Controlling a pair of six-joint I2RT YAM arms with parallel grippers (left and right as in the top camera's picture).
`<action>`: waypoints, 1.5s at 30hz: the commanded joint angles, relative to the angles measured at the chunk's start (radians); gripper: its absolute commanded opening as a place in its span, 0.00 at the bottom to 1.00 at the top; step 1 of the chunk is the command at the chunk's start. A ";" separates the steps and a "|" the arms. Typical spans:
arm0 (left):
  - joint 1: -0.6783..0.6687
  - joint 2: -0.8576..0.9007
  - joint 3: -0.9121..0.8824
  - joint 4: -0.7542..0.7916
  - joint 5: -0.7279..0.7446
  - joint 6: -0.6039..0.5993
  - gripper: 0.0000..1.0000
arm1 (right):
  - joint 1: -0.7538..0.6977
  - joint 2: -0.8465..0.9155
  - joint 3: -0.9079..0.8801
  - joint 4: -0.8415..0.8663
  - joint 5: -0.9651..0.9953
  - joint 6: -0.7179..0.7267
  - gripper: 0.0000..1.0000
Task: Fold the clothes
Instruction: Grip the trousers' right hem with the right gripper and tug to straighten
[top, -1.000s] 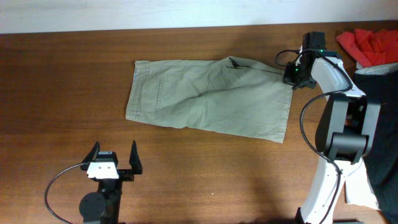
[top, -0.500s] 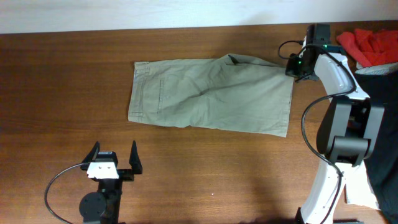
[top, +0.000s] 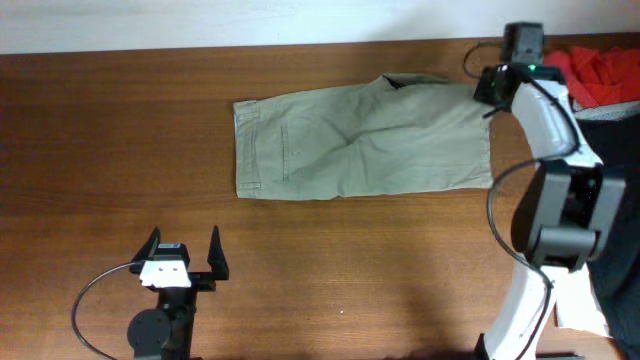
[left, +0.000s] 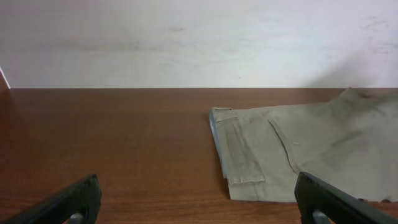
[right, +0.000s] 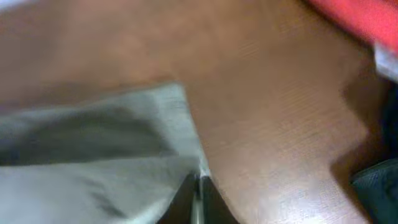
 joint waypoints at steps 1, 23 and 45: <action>0.005 -0.005 -0.006 -0.002 -0.007 -0.002 0.99 | -0.010 0.008 0.023 -0.056 0.217 0.023 0.21; 0.005 -0.005 -0.006 -0.002 -0.007 -0.002 0.99 | 0.004 -0.042 -0.222 -0.204 -0.281 0.049 0.21; 0.005 -0.005 -0.006 -0.002 -0.007 -0.002 0.99 | -0.027 -0.066 -0.333 -0.349 -0.008 0.270 0.04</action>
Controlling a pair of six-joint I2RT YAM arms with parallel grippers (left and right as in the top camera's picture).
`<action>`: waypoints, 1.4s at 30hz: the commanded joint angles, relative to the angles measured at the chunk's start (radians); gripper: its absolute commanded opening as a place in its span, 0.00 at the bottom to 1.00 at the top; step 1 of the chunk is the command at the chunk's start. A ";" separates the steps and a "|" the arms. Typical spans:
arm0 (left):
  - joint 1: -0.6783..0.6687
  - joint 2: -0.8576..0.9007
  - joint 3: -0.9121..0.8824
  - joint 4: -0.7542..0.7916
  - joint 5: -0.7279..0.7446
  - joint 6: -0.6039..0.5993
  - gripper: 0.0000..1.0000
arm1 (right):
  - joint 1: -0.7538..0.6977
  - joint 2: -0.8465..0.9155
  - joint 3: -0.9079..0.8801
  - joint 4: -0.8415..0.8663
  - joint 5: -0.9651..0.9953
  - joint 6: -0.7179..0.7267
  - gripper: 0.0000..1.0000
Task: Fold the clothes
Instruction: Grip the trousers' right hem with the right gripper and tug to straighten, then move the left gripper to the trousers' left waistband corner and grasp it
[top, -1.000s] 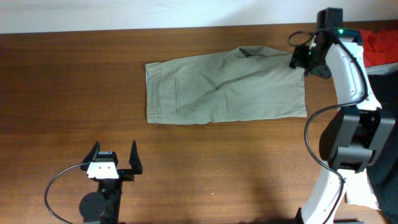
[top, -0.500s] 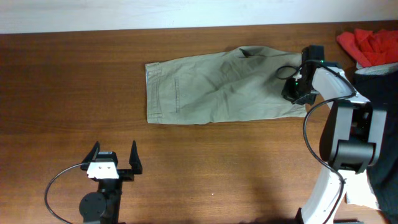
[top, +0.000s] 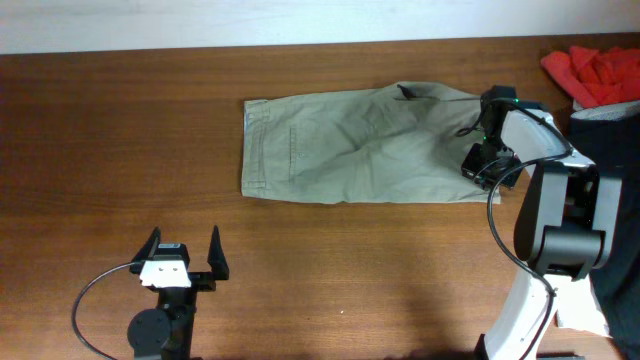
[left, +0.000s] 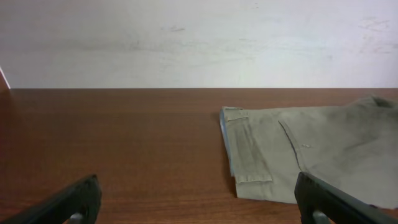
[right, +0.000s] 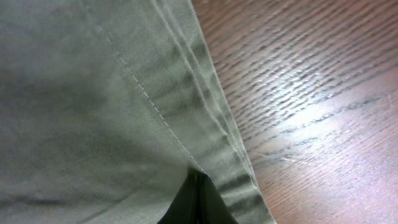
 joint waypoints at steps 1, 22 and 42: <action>0.005 -0.005 -0.006 -0.002 -0.007 -0.002 0.99 | -0.024 -0.017 -0.027 -0.004 0.023 0.020 0.04; 0.005 -0.005 -0.005 0.103 0.254 -0.002 0.99 | 0.140 -0.335 -0.028 0.122 -0.424 -0.018 0.99; -0.043 1.295 1.147 -0.494 0.596 0.212 0.99 | 0.212 -0.284 -0.031 0.235 -0.384 -0.018 0.99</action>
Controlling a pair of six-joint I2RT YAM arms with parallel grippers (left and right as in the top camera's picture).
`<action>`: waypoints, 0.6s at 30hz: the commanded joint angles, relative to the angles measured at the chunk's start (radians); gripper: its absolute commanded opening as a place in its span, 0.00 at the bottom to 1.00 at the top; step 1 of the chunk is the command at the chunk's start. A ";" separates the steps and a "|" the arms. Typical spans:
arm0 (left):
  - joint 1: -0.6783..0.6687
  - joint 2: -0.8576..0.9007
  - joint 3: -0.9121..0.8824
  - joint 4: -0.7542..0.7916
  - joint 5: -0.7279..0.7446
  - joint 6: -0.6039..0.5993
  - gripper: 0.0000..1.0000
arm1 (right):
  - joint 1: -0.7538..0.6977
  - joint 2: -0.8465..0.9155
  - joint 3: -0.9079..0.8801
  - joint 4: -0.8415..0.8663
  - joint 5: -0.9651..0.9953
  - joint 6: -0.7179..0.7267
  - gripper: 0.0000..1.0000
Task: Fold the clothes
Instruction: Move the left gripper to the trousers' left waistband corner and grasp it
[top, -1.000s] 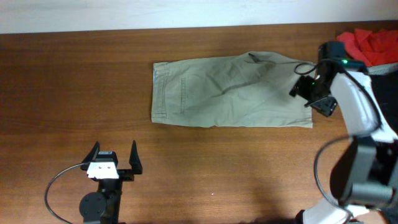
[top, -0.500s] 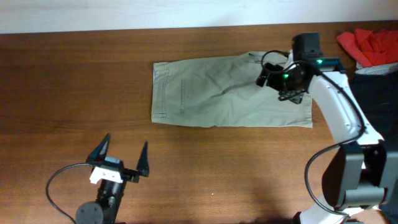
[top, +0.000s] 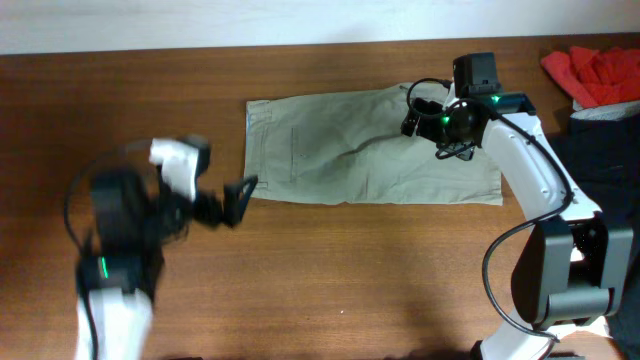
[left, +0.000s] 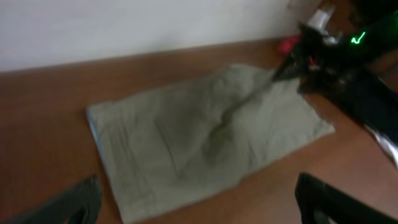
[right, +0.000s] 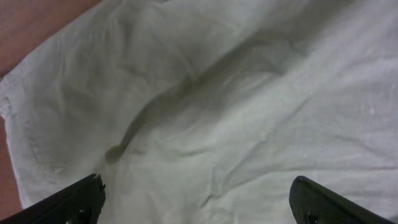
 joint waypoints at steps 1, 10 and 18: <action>-0.055 0.363 0.392 -0.206 0.029 0.116 0.99 | 0.006 0.003 -0.002 0.001 0.006 -0.007 0.99; -0.162 0.817 0.793 -0.224 -0.385 -0.119 0.99 | 0.006 0.003 -0.002 0.001 0.006 -0.007 0.99; -0.164 1.020 0.848 -0.132 -0.373 -0.088 0.99 | 0.006 0.003 -0.002 0.001 0.006 -0.007 0.99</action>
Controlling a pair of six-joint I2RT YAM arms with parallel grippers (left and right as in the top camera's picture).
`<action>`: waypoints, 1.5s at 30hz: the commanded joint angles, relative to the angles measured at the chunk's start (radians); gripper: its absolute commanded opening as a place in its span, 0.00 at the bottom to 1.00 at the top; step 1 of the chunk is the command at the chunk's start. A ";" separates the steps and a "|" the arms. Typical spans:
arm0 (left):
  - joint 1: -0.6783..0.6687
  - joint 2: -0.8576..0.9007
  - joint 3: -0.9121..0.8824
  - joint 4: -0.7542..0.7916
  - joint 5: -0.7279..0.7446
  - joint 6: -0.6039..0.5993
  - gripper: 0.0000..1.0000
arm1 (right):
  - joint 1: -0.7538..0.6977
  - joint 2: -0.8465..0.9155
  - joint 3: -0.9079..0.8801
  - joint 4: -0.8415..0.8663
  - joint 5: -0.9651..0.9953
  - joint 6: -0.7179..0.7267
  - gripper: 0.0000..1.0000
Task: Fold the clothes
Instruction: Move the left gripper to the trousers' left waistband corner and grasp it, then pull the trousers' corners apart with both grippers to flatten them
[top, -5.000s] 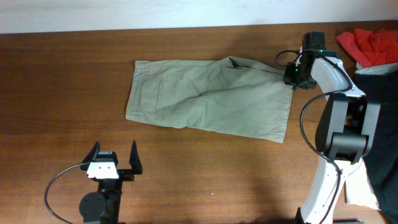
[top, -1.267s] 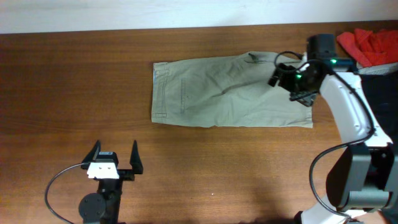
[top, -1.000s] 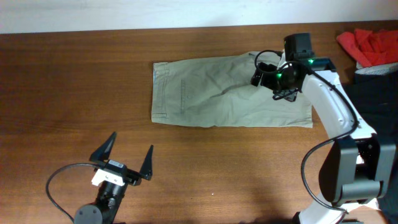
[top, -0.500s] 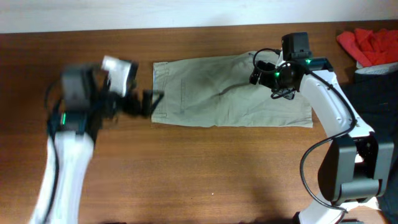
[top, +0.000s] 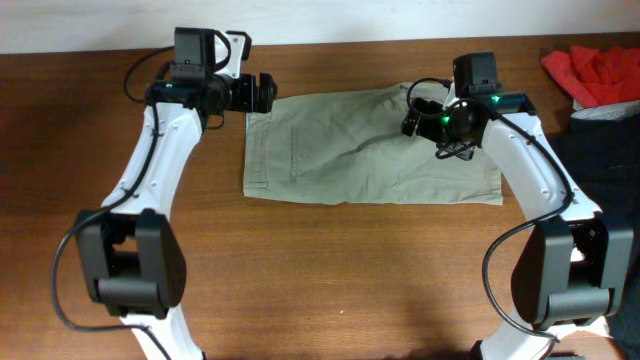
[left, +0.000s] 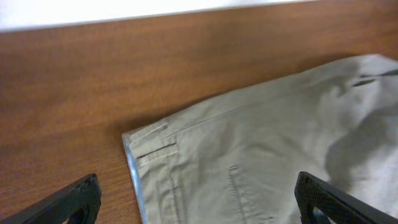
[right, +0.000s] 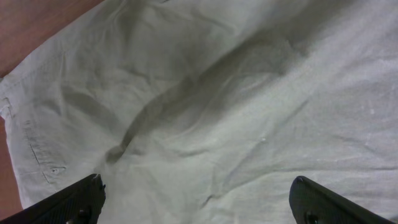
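Observation:
Khaki shorts (top: 370, 150) lie flat across the far middle of the table, waistband to the left and leg hems to the right. My left gripper (top: 262, 93) is open at the far left waistband corner (left: 132, 138), its fingers (left: 78, 200) spread wide either side of the cloth. My right gripper (top: 411, 116) is open above the far right part of the shorts, near a dark crease (right: 186, 93). The right wrist view is filled with wrinkled fabric, and nothing sits between the right fingers (right: 320, 200).
A red garment (top: 598, 68) and a dark cloth (top: 612, 135) lie at the table's right end, beyond the right arm. The wooden table (top: 320, 280) runs to a white wall at the far edge.
My left arm was low at the front left, blurred. It now reaches to the far left waistband corner of the shorts. The right gripper and the shorts look unchanged.
First my right gripper was shut on the shorts' far right hem while the left arm sat parked at the front. Then it held the hem nearer the front right, the shorts shifted slightly right. Later it was open over the shorts, and the left arm has since come to the waistband.

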 joint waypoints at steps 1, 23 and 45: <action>-0.001 0.090 0.018 0.015 -0.023 -0.010 0.99 | 0.006 0.003 -0.002 0.000 0.006 -0.007 0.99; 0.008 0.359 0.018 0.134 -0.048 -0.008 0.54 | 0.006 0.003 -0.002 0.000 0.006 -0.007 0.99; 0.084 0.144 0.106 0.009 -0.647 -0.040 0.32 | 0.006 0.003 -0.002 0.000 0.006 -0.007 0.99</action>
